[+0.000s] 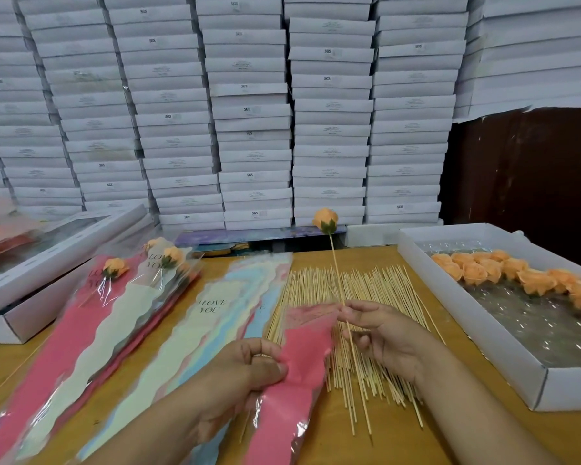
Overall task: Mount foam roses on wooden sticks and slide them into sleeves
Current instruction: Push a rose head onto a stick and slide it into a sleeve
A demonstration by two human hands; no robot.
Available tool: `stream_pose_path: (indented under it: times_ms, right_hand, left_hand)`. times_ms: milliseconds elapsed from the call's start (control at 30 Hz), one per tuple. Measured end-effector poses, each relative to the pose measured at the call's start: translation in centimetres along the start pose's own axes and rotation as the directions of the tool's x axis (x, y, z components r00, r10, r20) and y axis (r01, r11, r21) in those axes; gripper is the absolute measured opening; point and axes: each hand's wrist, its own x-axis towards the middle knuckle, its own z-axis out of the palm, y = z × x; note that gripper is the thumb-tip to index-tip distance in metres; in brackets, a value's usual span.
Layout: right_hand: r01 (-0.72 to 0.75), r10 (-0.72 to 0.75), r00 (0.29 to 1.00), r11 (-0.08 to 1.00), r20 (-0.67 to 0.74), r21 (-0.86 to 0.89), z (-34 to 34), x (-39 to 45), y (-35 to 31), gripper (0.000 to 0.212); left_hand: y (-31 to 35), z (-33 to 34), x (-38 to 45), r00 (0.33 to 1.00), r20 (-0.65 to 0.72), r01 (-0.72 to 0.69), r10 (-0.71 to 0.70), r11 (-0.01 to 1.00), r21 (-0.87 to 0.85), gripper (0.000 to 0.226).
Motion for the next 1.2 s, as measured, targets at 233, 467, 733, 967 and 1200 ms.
stream_pose_path:
  times_ms: [233, 467, 733, 967, 1200]
  right_hand:
    - [-0.001, 0.008, 0.998, 0.994, 0.061, -0.112, 0.1, 0.0, 0.1, 0.036]
    - [-0.018, 0.09, 0.958, 0.966, 0.271, -0.257, 0.6, -0.9, 0.4, 0.012]
    - [0.034, -0.015, 0.988, 0.992, 0.153, -0.121, 0.2, -0.5, 0.0, 0.017]
    - [0.038, 0.006, 0.979, 0.977, 0.203, -0.212, 0.3, -0.4, 0.4, 0.021]
    - [0.036, 0.021, 0.97, 0.972, 0.241, -0.232, 0.2, -0.3, 0.5, 0.024]
  left_hand:
    - [0.6, 0.1, -1.1, 0.976, 0.175, 0.112, -0.127, 0.989, 0.093, 0.028]
    - [1.4, 1.3, 1.4, 0.995, -0.042, -0.097, 0.096, 0.995, -0.038, 0.028]
    - [0.3, 1.3, 1.8, 0.997, -0.051, -0.052, 0.059, 0.99, 0.128, 0.018]
    - [0.5, 1.5, 2.6, 0.99, -0.086, -0.116, 0.116, 0.993, 0.003, 0.026]
    - [0.8, 1.9, 5.1, 0.983, -0.139, -0.124, 0.121, 0.992, -0.013, 0.033]
